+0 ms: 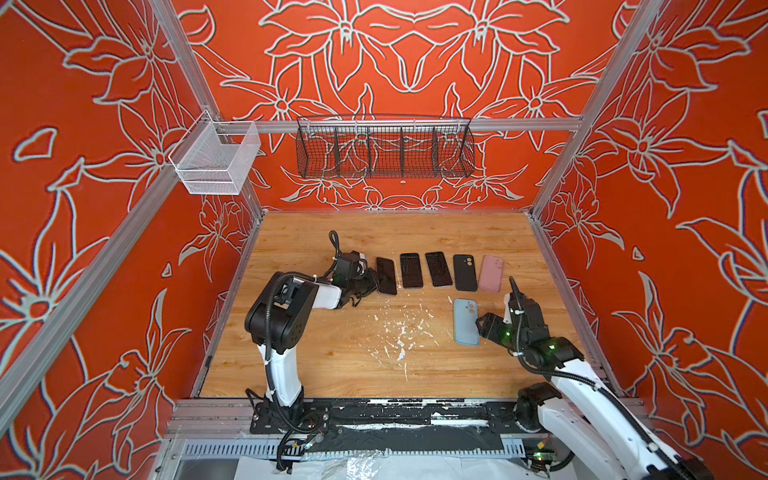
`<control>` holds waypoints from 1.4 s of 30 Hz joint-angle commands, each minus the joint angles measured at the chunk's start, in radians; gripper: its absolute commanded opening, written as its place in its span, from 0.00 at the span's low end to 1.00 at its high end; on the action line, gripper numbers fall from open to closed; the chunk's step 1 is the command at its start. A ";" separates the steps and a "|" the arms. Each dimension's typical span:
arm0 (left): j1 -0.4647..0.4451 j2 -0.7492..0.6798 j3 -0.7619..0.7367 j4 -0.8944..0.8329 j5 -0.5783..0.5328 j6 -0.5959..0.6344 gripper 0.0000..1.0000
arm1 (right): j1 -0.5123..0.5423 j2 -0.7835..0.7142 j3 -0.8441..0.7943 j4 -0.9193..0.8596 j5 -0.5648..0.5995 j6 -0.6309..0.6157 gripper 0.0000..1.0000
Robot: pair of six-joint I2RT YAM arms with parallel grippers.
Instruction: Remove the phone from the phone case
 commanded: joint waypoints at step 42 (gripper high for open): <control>0.093 -0.586 -0.469 0.118 -1.024 0.827 0.97 | -0.197 0.537 0.093 0.805 0.137 -0.654 0.98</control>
